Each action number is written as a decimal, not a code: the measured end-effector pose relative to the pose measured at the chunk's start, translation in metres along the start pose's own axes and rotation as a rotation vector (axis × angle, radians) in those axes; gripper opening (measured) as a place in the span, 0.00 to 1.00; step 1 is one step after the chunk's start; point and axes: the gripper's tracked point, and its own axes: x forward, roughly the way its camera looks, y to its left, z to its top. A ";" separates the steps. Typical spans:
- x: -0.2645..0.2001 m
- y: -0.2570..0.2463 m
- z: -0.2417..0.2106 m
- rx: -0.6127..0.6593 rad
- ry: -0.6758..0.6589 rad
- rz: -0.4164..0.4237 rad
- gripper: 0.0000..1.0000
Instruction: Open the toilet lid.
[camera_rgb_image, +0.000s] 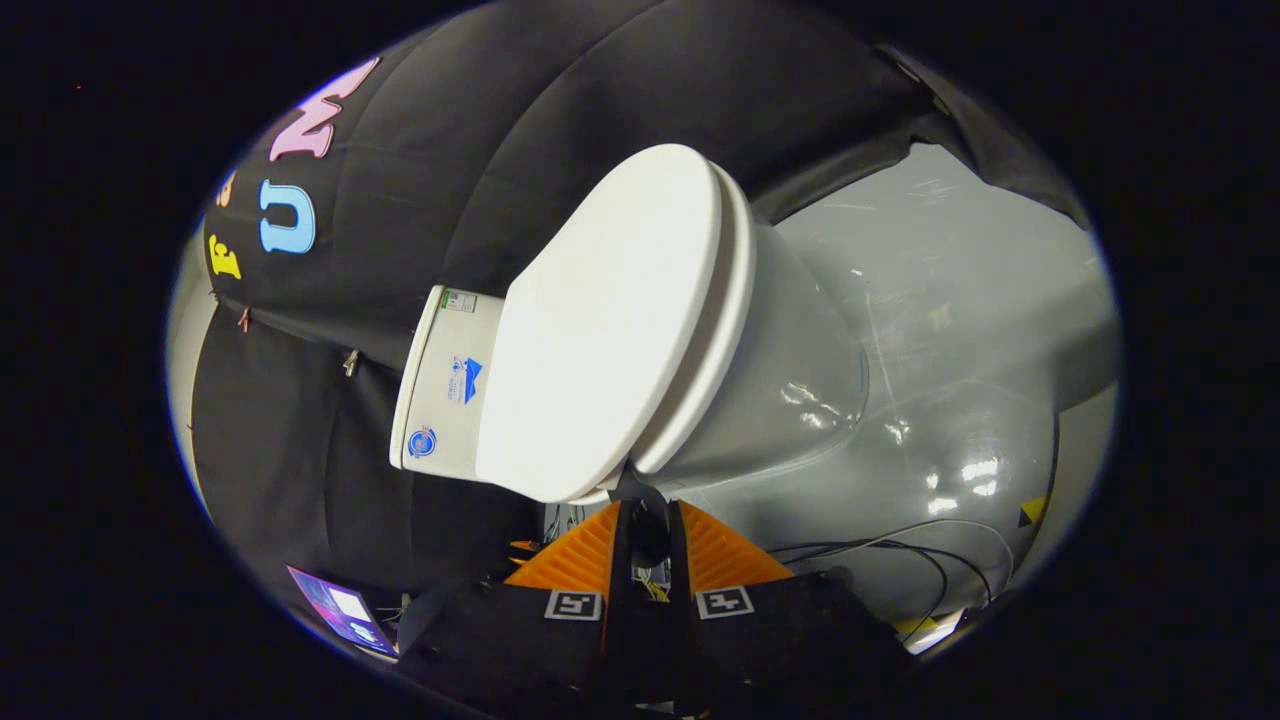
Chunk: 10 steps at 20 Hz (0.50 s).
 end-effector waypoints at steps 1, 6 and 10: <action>0.000 -0.003 -0.005 -0.013 0.015 0.000 0.20; -0.004 -0.003 0.000 0.024 0.014 0.056 0.08; -0.003 -0.003 0.000 0.018 0.024 0.098 0.07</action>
